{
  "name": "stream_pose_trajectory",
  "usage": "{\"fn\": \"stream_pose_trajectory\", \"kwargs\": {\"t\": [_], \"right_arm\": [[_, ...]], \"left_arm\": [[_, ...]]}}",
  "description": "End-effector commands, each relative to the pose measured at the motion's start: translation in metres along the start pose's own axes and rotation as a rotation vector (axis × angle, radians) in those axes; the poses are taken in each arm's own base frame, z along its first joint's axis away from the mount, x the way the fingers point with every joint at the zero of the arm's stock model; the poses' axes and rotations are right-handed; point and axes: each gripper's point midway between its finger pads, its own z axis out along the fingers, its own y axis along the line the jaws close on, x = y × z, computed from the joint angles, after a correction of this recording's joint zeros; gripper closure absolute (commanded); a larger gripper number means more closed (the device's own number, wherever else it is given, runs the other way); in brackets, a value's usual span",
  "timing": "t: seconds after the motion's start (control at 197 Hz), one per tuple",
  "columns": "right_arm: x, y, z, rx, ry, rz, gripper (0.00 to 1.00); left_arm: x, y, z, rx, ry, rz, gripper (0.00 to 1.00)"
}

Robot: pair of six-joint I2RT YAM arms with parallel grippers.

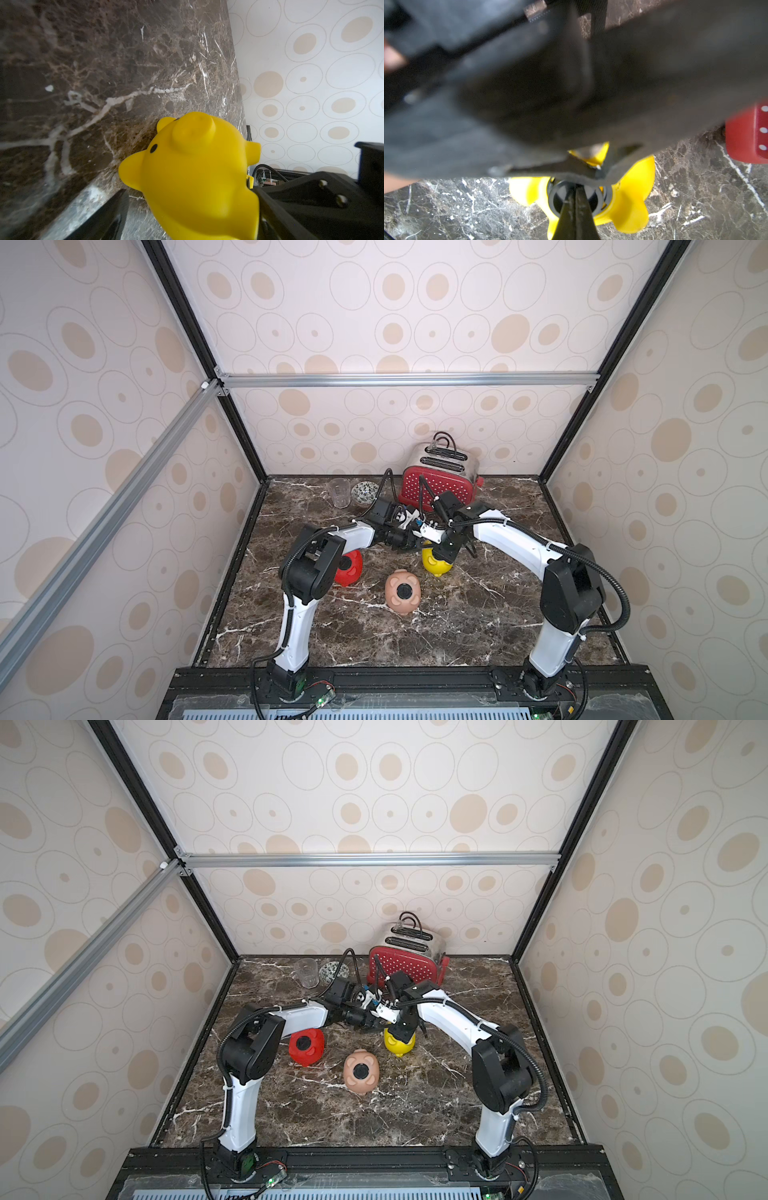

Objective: Close piggy banks
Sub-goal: Hold the piggy bank at the center of the board.

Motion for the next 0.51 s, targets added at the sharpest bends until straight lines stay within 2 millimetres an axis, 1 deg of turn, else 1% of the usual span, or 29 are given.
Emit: {"fn": "stream_pose_trajectory", "kwargs": {"t": [0.0, 0.258, 0.501], "right_arm": [[0.0100, 0.0005, 0.0081, 0.001, 0.070, -0.043, 1.00], [0.0082, -0.0024, 0.0069, 0.027, 0.093, -0.078, 1.00], [0.0072, 0.0020, 0.0113, 0.027, 0.097, -0.113, 1.00]], "left_arm": [[-0.0032, 0.0013, 0.0043, 0.002, 0.003, 0.022, 0.08], [-0.0028, 0.0018, 0.0048, 0.001, 0.005, 0.022, 0.07], [-0.0029, 0.0016, 0.0048, 0.002, 0.004, 0.023, 0.07]]}}
